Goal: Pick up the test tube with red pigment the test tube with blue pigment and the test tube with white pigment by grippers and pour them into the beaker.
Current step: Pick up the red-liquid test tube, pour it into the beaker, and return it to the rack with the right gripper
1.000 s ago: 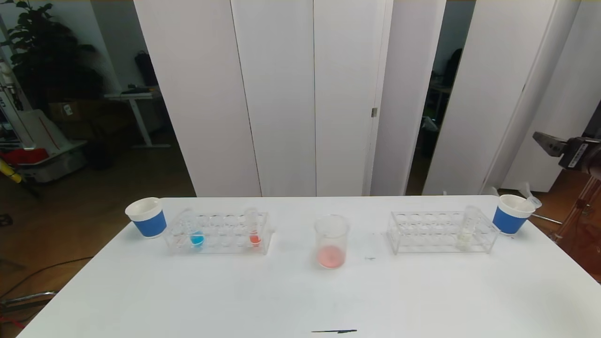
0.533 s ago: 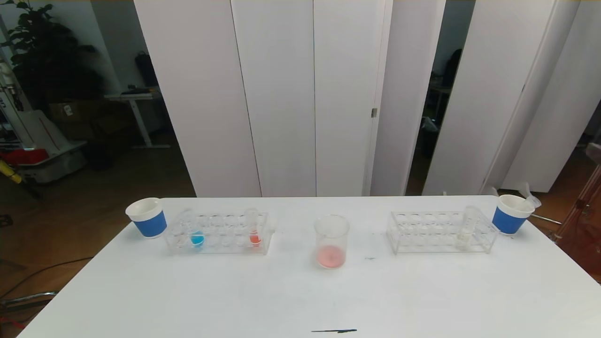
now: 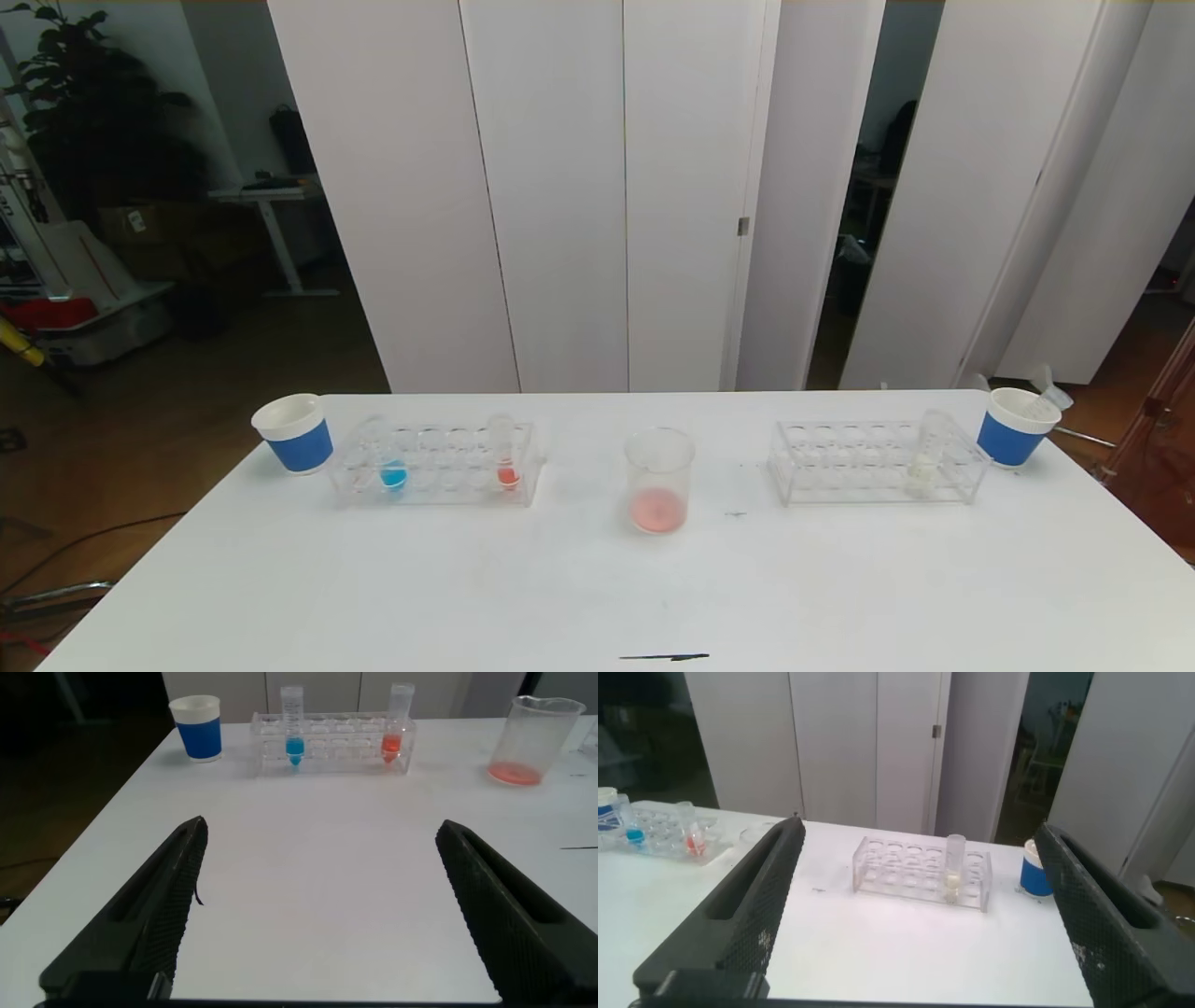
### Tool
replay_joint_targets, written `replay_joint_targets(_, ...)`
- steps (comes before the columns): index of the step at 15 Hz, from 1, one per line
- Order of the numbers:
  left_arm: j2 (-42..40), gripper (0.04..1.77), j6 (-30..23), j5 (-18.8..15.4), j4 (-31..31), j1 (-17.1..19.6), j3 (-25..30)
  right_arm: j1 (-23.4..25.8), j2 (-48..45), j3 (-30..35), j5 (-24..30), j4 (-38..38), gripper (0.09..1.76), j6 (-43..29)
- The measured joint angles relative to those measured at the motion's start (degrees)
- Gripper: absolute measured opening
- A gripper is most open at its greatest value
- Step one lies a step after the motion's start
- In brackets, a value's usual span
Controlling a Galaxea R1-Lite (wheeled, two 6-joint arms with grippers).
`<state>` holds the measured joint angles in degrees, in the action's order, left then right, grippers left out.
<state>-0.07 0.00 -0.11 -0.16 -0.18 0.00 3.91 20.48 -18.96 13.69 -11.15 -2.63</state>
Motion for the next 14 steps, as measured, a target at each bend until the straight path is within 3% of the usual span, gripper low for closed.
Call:
replay_joint_targets(6, 0.0, 1.75, 0.0, 0.0, 0.0, 0.0, 0.0, -3.4, -16.7, 12.1, -4.7, 9.1, 1.75, 0.8)
replay_joint_targets(11, 0.0, 1.75, 0.0, 0.0, 0.0, 0.0, 0.0, -3.6, -20.3, 17.2, -11.7, 9.1, 1.75, 3.2)
replay_joint_targets(14, 0.0, 1.75, 0.0, 0.0, 0.0, 0.0, 0.0, -3.6, -20.5, 18.7, -13.1, 10.9, 1.75, 5.1)
